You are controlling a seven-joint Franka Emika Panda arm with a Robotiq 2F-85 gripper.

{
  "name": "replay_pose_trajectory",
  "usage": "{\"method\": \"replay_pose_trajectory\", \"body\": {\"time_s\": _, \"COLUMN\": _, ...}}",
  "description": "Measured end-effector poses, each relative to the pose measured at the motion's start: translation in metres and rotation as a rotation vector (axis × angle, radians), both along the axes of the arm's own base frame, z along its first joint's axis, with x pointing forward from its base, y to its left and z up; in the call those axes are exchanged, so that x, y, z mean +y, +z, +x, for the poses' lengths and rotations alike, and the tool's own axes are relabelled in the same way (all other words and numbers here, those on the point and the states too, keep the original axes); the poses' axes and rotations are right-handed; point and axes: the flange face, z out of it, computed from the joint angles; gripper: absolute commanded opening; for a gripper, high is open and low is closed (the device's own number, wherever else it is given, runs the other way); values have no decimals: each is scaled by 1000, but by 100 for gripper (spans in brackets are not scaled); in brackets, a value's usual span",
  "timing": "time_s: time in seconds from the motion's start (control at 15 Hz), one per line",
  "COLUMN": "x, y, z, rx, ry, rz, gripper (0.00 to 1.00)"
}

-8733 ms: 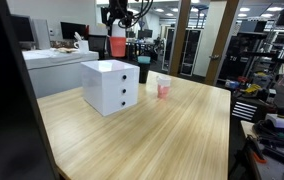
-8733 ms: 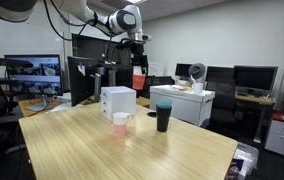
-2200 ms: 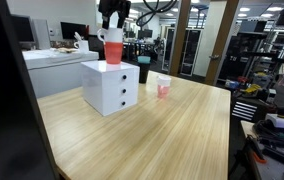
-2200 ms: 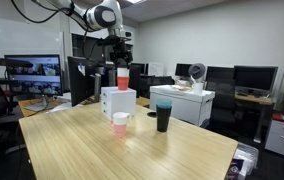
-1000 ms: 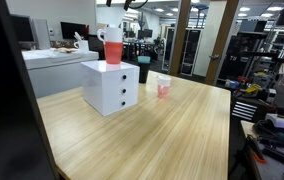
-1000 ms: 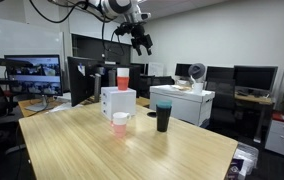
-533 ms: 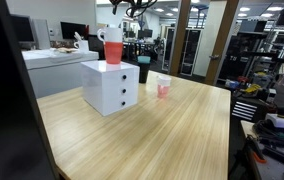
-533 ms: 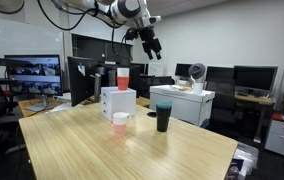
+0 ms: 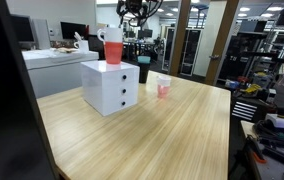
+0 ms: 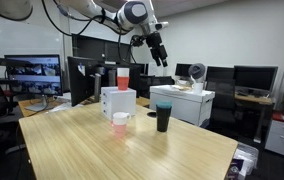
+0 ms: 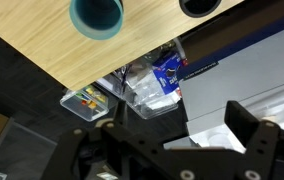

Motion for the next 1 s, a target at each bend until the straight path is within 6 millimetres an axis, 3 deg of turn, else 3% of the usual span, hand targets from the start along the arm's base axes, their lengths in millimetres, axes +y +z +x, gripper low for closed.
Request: {"method": "replay_pose_trajectory", "body": {"time_s": 1.0, "x": -40, "y": -76, "z": 2, "rx": 90, "ry": -154, "rz": -1, "gripper": 100}}
